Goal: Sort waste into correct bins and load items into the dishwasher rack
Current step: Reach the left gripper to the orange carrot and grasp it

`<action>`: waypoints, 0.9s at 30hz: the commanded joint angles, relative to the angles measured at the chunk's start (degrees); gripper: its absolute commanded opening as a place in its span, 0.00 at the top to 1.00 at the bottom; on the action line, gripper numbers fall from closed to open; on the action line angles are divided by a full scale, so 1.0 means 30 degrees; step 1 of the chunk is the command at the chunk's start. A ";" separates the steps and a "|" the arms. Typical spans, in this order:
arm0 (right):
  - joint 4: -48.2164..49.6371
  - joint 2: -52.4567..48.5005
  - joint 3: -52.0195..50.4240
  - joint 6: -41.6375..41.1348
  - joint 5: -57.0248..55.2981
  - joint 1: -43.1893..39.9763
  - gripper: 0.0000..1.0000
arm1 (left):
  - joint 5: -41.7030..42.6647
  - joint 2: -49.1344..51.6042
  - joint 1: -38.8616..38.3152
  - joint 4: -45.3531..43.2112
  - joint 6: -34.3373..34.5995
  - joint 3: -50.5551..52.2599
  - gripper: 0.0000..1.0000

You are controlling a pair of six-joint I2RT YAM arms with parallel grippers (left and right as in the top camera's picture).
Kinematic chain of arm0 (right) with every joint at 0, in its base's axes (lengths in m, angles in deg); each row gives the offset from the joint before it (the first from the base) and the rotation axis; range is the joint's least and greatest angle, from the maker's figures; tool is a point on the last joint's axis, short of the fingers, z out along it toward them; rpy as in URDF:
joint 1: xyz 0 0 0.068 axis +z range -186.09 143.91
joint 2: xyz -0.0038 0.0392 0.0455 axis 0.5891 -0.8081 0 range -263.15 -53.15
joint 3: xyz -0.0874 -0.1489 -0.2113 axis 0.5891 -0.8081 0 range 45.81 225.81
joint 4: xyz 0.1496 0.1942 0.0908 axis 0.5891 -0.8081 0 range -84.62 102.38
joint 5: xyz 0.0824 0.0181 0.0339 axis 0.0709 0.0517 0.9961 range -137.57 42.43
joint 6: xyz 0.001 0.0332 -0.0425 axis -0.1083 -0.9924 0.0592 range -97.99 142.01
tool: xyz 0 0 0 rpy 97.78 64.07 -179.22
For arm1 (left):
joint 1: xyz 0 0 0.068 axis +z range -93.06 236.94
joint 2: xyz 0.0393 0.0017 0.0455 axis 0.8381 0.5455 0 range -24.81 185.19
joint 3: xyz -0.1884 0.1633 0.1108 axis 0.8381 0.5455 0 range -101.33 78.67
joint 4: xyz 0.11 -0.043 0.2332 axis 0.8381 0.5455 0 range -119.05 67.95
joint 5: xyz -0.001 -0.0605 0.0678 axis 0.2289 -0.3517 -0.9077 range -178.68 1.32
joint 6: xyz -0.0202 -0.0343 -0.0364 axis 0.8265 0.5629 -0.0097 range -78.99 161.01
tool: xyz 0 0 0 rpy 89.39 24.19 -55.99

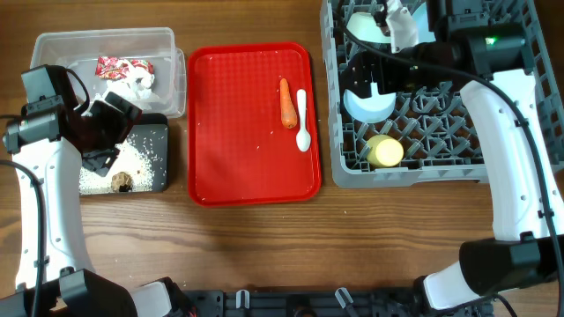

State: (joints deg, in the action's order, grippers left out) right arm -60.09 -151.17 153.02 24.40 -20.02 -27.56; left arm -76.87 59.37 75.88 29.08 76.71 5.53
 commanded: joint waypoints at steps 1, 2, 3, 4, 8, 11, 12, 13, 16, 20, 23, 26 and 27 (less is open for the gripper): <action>-0.0036 0.0444 -0.0029 -0.0342 -0.0408 -0.0823 0.09 | 0.3045 0.0022 -0.0838 -0.0015 0.0634 -0.0015 0.02; -0.0051 0.0707 -0.0029 -0.0342 -0.0408 -0.1137 0.09 | 0.2987 0.0022 -0.1741 -0.0095 0.0933 -0.0015 0.00; -0.0102 0.0954 -0.0029 -0.0321 -0.0415 -0.1443 0.08 | 0.2987 0.0022 -0.2601 -0.0372 0.1392 -0.0015 0.00; -0.0270 0.1290 -0.0029 -0.0299 -0.0466 -0.1792 0.04 | 0.2987 0.0022 -0.3803 -0.1144 0.1399 -0.0015 0.00; -0.1370 0.2586 -0.0029 -0.2834 -0.5115 -0.2361 0.00 | 0.3133 0.0022 -0.7963 -0.4335 0.1829 -0.0015 0.00; -0.1807 0.4058 -0.0029 -0.2987 -0.5829 -0.2499 0.00 | 0.3410 0.0015 -1.0054 -0.4801 0.1610 -0.0015 0.00; -0.1800 0.4452 -0.0029 -0.2994 -0.5836 -0.2499 0.00 | 0.3417 0.0015 -1.0688 -0.5450 0.0896 -0.0015 0.00; -0.1800 0.4867 -0.0029 -0.2987 -0.5865 -0.2499 0.00 | 0.3410 0.0015 -1.1577 -0.6302 -0.0233 -0.0015 0.03; -0.2390 0.5421 -0.0029 -0.3220 -0.6339 -0.2499 0.00 | 0.1610 0.0102 -1.3865 -0.7876 -0.0823 -0.0022 0.01; -0.3912 0.5464 -0.0029 -0.3308 -0.6411 -0.2499 0.00 | 0.0619 0.2608 -1.4870 -0.8167 -0.2448 -0.1115 0.01; -0.4109 0.5464 -0.0029 -0.3293 -0.6849 -0.2499 0.00 | -0.1253 0.5311 -1.4863 -0.8051 -0.3118 -0.2390 0.02; -0.4073 0.5464 -0.0029 -0.3286 -0.6849 -0.2499 0.00 | -0.3235 0.6630 -1.4870 -0.8714 -0.3111 -0.2397 0.10; -0.4022 0.5464 -0.0029 -0.3300 -0.6841 -0.2499 0.00 | -0.3563 0.7133 -1.4870 -0.9012 -0.3126 -0.2397 0.11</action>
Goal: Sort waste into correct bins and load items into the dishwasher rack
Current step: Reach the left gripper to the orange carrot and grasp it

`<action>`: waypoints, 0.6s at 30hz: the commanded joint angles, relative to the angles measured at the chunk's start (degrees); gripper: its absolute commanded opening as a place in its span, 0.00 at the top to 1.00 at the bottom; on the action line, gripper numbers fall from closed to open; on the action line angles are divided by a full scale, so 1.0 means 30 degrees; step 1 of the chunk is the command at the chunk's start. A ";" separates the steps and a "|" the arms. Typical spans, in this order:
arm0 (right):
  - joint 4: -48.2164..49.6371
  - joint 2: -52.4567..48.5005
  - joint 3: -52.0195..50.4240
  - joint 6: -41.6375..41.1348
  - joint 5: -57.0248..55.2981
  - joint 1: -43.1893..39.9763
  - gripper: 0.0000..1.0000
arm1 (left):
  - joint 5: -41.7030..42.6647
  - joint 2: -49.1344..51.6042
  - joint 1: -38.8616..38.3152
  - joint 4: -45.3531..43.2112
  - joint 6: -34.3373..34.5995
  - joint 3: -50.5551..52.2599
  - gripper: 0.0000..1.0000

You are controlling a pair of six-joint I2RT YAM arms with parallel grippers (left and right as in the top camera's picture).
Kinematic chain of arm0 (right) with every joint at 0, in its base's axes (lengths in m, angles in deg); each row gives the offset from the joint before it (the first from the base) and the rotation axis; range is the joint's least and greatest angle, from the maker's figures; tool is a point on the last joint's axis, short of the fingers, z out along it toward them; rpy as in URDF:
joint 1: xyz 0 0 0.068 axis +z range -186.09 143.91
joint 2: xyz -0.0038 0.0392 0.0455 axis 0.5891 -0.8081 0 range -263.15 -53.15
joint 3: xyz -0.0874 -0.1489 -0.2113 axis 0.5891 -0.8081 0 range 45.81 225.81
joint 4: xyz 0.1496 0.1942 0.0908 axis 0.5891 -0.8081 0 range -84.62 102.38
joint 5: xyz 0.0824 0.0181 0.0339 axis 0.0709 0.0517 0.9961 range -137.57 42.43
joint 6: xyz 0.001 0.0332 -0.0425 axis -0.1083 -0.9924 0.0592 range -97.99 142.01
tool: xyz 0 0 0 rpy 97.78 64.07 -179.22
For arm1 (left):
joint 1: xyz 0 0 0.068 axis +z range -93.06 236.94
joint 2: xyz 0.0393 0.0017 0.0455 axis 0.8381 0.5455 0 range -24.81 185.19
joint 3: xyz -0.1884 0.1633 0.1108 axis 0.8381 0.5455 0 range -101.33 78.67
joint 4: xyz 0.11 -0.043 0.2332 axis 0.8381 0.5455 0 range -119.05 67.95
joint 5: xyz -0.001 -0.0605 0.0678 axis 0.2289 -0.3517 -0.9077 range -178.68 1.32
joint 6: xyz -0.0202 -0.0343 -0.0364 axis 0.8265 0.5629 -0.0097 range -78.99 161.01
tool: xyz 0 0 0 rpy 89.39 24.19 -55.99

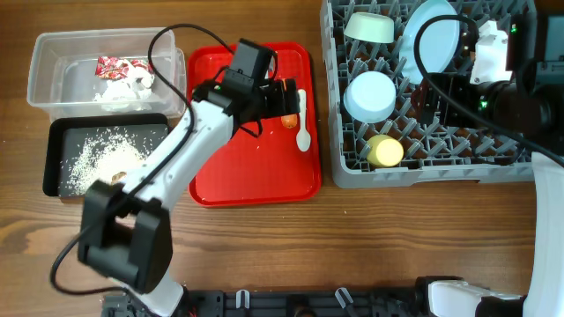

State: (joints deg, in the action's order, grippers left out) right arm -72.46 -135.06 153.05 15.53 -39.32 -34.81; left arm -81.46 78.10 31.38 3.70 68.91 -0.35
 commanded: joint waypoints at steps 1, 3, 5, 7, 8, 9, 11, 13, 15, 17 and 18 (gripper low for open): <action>0.0095 0.0095 -0.0036 -0.0342 -0.0408 -0.0080 0.00 | -0.2572 0.1370 -0.0036 -0.0794 -0.0525 -0.0430 0.11; 0.0058 0.0095 -0.0036 -0.0342 -0.0415 -0.0080 0.00 | -0.2871 0.2361 -0.0036 -0.1661 -0.0532 -0.0430 0.11; 0.0058 0.0095 -0.0036 -0.0335 -0.0408 -0.0080 0.00 | -0.2820 0.3439 -0.0131 -0.2812 -0.0568 -0.0430 0.10; 0.0058 0.0095 -0.0036 -0.0335 -0.0415 -0.0080 0.00 | -0.2805 0.4284 -0.0517 -0.4022 -0.1290 -0.0430 0.09; 0.0058 0.0095 -0.0036 -0.0335 -0.0415 -0.0080 0.00 | -0.2798 0.4546 -0.0685 -0.4466 -0.1632 -0.0430 0.09; 0.0051 0.0087 -0.0036 -0.0328 -0.0423 -0.0080 0.00 | -0.2878 0.4830 -0.0845 -0.4838 -0.1683 -0.0430 0.09; 0.0029 0.0095 -0.0036 -0.0328 -0.0423 -0.0080 0.00 | -0.2878 0.5355 -0.0874 -0.5078 -0.1523 -0.0430 0.10; 0.0029 0.0095 -0.0036 -0.0328 -0.0423 -0.0080 0.00 | -0.2878 0.5741 -0.0845 -0.5034 -0.1515 -0.0430 0.17; 0.0029 0.0095 -0.0036 -0.0328 -0.0641 -0.0080 0.00 | -0.3249 0.5945 -0.0729 -0.4991 -0.0940 -0.0430 0.27; 0.0029 0.0095 -0.0036 -0.0335 -0.0692 -0.0080 0.00 | -0.3446 0.5967 -0.0670 -0.4976 -0.0656 -0.0430 0.30; 0.0036 0.0095 -0.0036 -0.0335 -0.0685 -0.0080 0.00 | -0.3453 0.6149 -0.0670 -0.4940 -0.0736 -0.0430 0.32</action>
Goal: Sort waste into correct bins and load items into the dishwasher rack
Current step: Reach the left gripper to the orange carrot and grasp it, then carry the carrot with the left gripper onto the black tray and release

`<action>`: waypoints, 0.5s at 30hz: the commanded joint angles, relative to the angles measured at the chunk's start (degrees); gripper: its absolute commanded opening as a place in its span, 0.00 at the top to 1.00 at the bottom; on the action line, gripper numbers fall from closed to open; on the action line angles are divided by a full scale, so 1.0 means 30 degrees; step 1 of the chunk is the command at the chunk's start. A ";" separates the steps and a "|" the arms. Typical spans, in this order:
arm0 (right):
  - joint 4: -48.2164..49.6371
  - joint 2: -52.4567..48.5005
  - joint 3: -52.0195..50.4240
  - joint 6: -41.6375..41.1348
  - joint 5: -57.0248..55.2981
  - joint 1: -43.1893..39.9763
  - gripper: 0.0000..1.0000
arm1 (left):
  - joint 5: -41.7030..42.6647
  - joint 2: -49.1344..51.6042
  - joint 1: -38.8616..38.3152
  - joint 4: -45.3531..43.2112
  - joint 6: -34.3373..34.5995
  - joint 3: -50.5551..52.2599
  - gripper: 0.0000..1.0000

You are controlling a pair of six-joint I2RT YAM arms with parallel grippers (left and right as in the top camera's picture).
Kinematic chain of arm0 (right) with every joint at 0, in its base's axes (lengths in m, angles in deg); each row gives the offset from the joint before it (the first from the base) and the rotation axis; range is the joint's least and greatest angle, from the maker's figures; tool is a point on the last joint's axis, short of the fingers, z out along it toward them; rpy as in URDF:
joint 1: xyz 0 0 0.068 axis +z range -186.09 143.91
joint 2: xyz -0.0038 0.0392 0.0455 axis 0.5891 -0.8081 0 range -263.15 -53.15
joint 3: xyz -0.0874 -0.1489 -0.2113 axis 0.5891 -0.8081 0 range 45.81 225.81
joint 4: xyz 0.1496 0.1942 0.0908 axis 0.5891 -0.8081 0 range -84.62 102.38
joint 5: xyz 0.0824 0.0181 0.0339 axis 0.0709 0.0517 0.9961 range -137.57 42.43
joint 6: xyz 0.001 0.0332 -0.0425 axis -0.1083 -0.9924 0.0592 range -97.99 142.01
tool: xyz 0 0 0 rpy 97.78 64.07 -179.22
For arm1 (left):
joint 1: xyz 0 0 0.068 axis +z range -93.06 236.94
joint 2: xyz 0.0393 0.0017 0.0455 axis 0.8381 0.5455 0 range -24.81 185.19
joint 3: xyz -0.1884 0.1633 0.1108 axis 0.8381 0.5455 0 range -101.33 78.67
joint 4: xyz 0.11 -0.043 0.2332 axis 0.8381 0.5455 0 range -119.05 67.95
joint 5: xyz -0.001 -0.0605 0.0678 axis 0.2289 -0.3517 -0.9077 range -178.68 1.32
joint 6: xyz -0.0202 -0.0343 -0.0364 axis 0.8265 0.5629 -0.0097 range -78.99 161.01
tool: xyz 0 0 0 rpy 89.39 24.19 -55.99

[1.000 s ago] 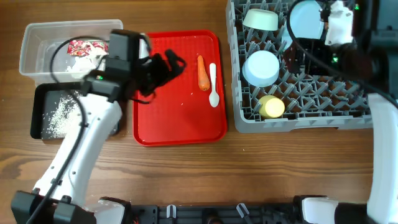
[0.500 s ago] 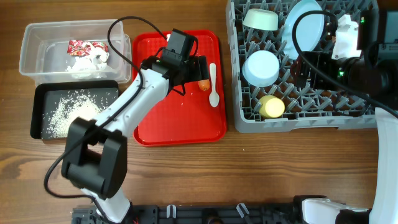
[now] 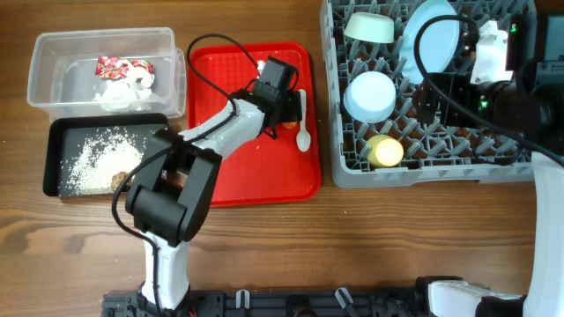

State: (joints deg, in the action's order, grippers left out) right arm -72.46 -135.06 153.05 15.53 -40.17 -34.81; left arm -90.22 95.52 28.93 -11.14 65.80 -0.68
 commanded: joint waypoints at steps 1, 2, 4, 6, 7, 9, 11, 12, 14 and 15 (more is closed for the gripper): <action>0.0036 0.0095 -0.0036 -0.0342 -0.0408 -0.0080 0.00 | -0.0532 0.0554 0.0146 0.0153 0.0299 -0.0321 0.34; 0.0044 0.0095 -0.0036 -0.0335 -0.0408 -0.0080 0.00 | -0.0539 0.0831 0.0146 0.0262 0.0291 -0.0321 0.36; 0.0044 0.0095 -0.0036 -0.0335 -0.0408 -0.0080 0.00 | -0.0532 0.1078 0.0146 0.0605 0.0306 -0.0321 0.49; 0.0036 0.0095 -0.0036 -0.0328 -0.0408 -0.0080 0.00 | -0.0546 0.1064 0.0146 0.0619 0.0299 -0.0321 0.66; 0.0029 0.0095 -0.0036 -0.0335 -0.0408 -0.0080 0.00 | -0.0546 0.1064 0.0168 0.0656 0.0299 -0.0321 0.71; 0.0029 0.0095 -0.0036 -0.0328 -0.0408 -0.0080 0.00 | -0.0605 0.0984 0.0182 0.1071 0.0299 -0.0328 0.73; 0.0022 0.0095 -0.0036 -0.0335 -0.0408 -0.0080 0.00 | -0.0597 0.0692 0.0182 0.1494 0.0299 -0.0328 0.73; 0.0029 0.0095 -0.0036 -0.0328 -0.0408 -0.0080 0.00 | -0.0597 0.0328 0.0211 0.1931 0.0299 -0.0328 0.73; 0.0029 0.0095 -0.0036 -0.0335 -0.0408 -0.0080 0.00 | -0.0612 -0.0568 0.0321 0.2856 0.0291 -0.0328 0.74; 0.0029 0.0095 -0.0036 -0.0328 -0.0408 -0.0080 0.00 | -0.0670 -0.1377 0.0503 0.3585 0.0299 -0.0328 0.74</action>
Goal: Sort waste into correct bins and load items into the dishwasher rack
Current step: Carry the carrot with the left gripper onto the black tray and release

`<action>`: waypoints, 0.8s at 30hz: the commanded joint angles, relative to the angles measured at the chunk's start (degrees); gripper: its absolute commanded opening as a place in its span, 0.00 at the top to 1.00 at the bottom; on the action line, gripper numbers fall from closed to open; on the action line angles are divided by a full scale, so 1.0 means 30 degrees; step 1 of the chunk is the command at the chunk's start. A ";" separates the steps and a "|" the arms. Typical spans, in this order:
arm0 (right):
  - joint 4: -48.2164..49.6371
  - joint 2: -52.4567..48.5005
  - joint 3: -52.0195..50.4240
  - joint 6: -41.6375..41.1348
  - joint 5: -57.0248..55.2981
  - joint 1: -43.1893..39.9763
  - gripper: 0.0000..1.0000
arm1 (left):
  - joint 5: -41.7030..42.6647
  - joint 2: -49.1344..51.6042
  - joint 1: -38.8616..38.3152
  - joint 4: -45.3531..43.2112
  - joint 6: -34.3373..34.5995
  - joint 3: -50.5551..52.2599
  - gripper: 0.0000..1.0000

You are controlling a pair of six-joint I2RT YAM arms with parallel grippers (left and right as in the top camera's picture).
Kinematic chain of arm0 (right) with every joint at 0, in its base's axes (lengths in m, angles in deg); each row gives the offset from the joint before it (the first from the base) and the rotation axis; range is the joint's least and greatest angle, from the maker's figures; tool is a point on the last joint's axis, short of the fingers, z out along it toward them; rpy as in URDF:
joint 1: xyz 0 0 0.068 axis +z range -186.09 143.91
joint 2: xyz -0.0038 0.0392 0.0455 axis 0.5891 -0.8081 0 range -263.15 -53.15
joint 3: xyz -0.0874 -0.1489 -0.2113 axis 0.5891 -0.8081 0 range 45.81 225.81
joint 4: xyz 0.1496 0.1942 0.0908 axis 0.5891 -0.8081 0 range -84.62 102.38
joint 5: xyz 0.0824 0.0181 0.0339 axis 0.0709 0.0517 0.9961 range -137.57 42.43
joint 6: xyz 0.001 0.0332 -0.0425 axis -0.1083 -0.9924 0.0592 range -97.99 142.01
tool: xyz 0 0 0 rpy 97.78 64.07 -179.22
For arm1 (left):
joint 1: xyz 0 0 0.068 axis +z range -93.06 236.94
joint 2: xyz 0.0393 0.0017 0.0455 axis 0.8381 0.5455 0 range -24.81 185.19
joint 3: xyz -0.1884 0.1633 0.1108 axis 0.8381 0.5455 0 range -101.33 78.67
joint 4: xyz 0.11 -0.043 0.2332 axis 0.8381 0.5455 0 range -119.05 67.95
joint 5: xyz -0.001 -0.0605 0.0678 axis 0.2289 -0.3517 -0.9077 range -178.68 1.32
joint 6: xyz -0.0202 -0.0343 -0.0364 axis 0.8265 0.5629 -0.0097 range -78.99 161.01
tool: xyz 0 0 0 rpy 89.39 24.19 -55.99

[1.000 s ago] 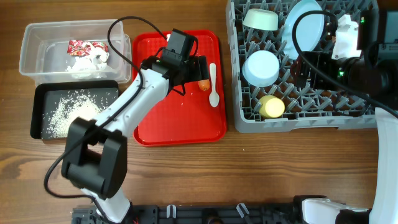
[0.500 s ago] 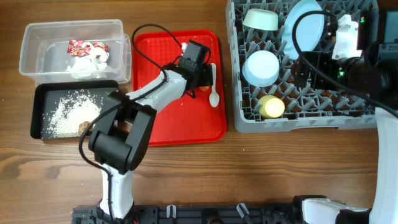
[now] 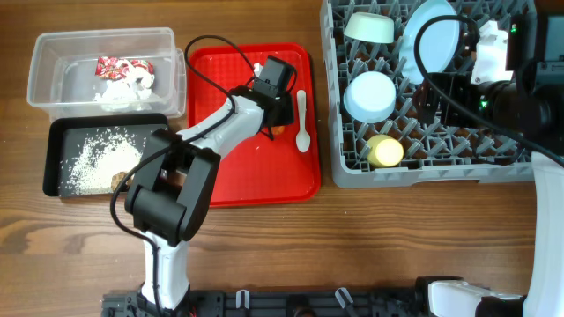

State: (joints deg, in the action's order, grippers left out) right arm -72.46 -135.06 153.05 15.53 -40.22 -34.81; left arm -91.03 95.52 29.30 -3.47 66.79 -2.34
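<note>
On the red tray (image 3: 251,172) lies a white spoon (image 3: 302,119). Just left of it, only the orange tip of the carrot (image 3: 278,130) shows beneath my left gripper (image 3: 277,107), which is low over the tray and appears shut on the carrot. My right gripper (image 3: 490,55) hangs over the right part of the grey dishwasher rack (image 3: 410,174); its fingers are not clear from this view.
The rack holds a pale green bowl (image 3: 370,26), a light blue plate (image 3: 432,44), an upturned bowl (image 3: 370,95) and a yellow cup (image 3: 385,151). At left stand a clear bin (image 3: 53,53) with wrappers and a black tray (image 3: 53,176) of crumbs.
My left gripper has shifted slightly left on the tray, and the carrot's visible tip has moved left with it, away from the spoon. The right arm has not moved.
My left gripper was over the black crumb tray and the right one was inside the rack by a bowl. Then the left had reached the red tray near the carrot and the right stood at the rack's right side. The left then covered the carrot, which has now shifted.
</note>
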 commanded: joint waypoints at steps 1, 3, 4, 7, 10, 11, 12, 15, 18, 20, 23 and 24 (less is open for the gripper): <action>0.0029 0.0095 -0.0036 -0.0328 -0.0393 -0.0080 0.00 | -0.0393 -0.2470 0.0685 0.1938 -0.0022 0.0226 0.74; 0.0022 0.0095 -0.0036 -0.0328 -0.0393 -0.0080 0.00 | -0.0393 -0.4095 0.1115 0.3351 0.0000 0.0226 0.76; 0.0022 0.0095 -0.0036 -0.0328 -0.0393 -0.0080 0.00 | -0.0386 -0.5100 0.1399 0.4291 0.0073 0.0226 0.77; 0.0029 0.0095 -0.0036 -0.0335 -0.0386 -0.0080 0.00 | -0.0401 -0.8429 0.2849 0.7366 0.0117 0.0226 0.70; 0.0015 0.0095 -0.0036 -0.0328 -0.0386 -0.0080 0.00 | -0.0401 -1.0542 0.5319 0.9697 0.0124 0.0226 0.71; 0.0007 0.0095 -0.0036 -0.0335 -0.0386 -0.0080 0.00 | -0.0408 -1.0856 0.6251 1.0265 0.0124 0.0226 0.70; 0.0007 0.0095 -0.0036 -0.0350 -0.0306 -0.0080 0.00 | -0.0401 -1.0928 0.7074 1.0652 0.0124 0.0226 0.66; 0.0007 0.0087 -0.0036 -0.0357 -0.0306 -0.0080 0.00 | -0.0393 -1.0928 1.0163 1.1854 0.0131 0.0233 0.66; 0.0044 0.0087 -0.0036 -0.0350 -0.0313 -0.0080 0.00 | -0.0379 -1.0928 1.3712 1.2145 0.0998 0.0372 0.71; 0.0066 0.0087 -0.0036 -0.0350 -0.0313 -0.0080 0.00 | -0.0393 -1.0870 1.5307 1.2101 0.2178 0.0823 0.71; 0.0095 0.0000 -0.0036 -0.0379 -0.0313 -0.0080 0.00 | -0.0393 -1.0593 1.6866 1.0724 0.2725 0.2703 0.73; 0.0087 -0.0036 -0.0036 -0.0386 -0.0313 -0.0073 0.00 | -0.0393 -1.0564 1.7092 1.0076 0.2725 0.3359 0.74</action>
State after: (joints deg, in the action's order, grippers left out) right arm -72.41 -135.06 153.02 15.51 -40.39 -34.81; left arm -92.19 63.46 78.61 29.34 72.80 3.15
